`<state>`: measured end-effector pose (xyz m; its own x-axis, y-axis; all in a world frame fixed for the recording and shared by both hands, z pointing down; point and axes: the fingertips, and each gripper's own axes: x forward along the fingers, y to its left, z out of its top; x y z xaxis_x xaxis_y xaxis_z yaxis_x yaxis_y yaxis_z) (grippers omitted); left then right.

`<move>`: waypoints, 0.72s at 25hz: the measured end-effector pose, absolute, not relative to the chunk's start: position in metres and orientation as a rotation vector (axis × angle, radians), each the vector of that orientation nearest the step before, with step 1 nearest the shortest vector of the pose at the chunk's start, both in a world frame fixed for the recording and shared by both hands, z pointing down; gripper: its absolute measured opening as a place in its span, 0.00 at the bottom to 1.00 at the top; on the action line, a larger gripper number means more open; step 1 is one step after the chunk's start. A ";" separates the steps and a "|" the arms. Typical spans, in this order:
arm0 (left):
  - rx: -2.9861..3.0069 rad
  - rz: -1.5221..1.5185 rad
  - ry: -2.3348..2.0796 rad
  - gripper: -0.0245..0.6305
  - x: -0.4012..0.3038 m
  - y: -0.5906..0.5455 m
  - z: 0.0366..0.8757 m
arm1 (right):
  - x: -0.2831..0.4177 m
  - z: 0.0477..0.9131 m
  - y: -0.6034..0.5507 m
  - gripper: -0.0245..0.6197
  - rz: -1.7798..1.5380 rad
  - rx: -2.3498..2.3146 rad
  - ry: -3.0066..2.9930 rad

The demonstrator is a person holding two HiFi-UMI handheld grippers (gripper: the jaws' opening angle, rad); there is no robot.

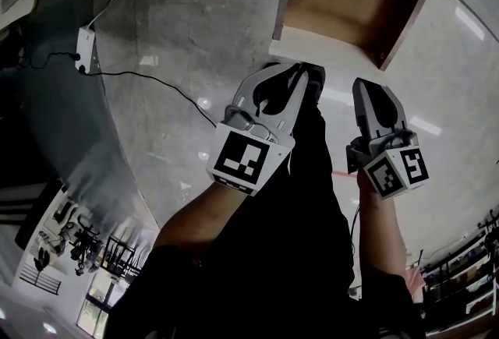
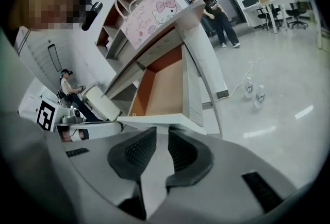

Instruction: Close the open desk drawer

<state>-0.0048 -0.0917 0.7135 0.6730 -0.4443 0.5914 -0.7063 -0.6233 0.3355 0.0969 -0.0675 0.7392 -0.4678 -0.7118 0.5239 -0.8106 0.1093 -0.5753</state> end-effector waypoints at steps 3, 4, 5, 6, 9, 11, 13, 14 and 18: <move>2.340 0.610 -0.868 0.05 0.002 -0.093 0.714 | 0.098 0.741 -0.072 0.10 1.348 1.595 -2.233; 2.342 0.605 -0.864 0.05 0.003 -0.093 0.714 | 0.097 0.741 -0.073 0.10 1.352 1.604 -2.233; 2.341 0.601 -0.861 0.05 0.003 -0.093 0.714 | 0.097 0.741 -0.073 0.10 1.351 1.613 -2.233; 2.341 0.598 -0.860 0.05 0.003 -0.092 0.714 | 0.098 0.740 -0.073 0.10 1.349 1.626 -2.231; 2.362 0.603 -0.864 0.05 0.004 -0.093 0.717 | 0.108 0.737 -0.079 0.10 1.315 1.707 -2.213; 2.392 0.611 -0.851 0.05 0.008 -0.093 0.717 | 0.117 0.734 -0.082 0.10 1.292 1.730 -2.213; 2.412 0.610 -0.829 0.05 0.014 -0.093 0.716 | 0.119 0.732 -0.082 0.10 1.280 1.709 -2.225; 2.418 0.608 -0.824 0.05 0.017 -0.094 0.715 | 0.119 0.731 -0.083 0.10 1.273 1.698 -2.232; 2.429 0.609 -0.854 0.05 0.020 -0.105 0.718 | 0.120 0.720 -0.089 0.10 1.221 1.695 -2.287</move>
